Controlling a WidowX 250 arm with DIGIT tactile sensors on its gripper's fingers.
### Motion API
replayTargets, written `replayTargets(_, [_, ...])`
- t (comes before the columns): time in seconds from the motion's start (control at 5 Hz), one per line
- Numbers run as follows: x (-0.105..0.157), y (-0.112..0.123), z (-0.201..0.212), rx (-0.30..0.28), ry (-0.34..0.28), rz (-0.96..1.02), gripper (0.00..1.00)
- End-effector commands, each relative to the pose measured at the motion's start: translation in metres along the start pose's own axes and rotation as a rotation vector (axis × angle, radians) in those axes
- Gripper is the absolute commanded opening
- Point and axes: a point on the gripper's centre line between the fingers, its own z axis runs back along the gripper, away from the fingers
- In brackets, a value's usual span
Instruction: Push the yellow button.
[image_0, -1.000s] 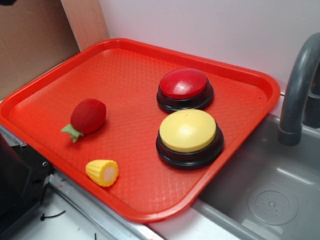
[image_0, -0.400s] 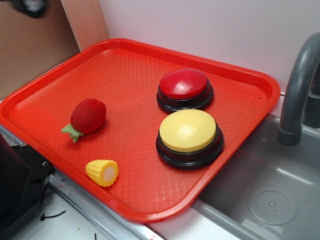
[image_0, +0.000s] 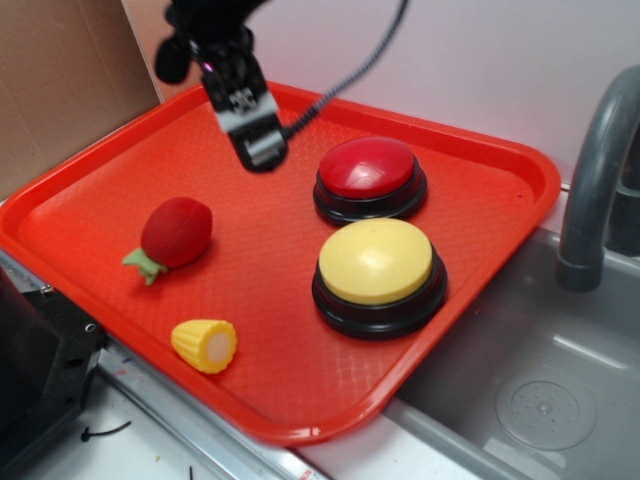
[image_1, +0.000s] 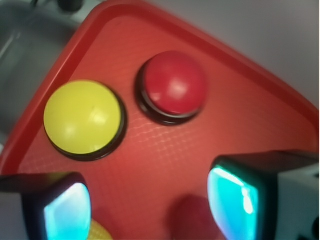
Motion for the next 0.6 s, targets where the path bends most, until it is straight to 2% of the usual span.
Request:
replayTargets(0.0, [0.037, -0.025, -0.036, -0.149, 0.002, -0.138, 1.0])
replayTargets(0.4, [0.052, -0.048, -0.05, -0.151, 0.012, -0.306, 1.0])
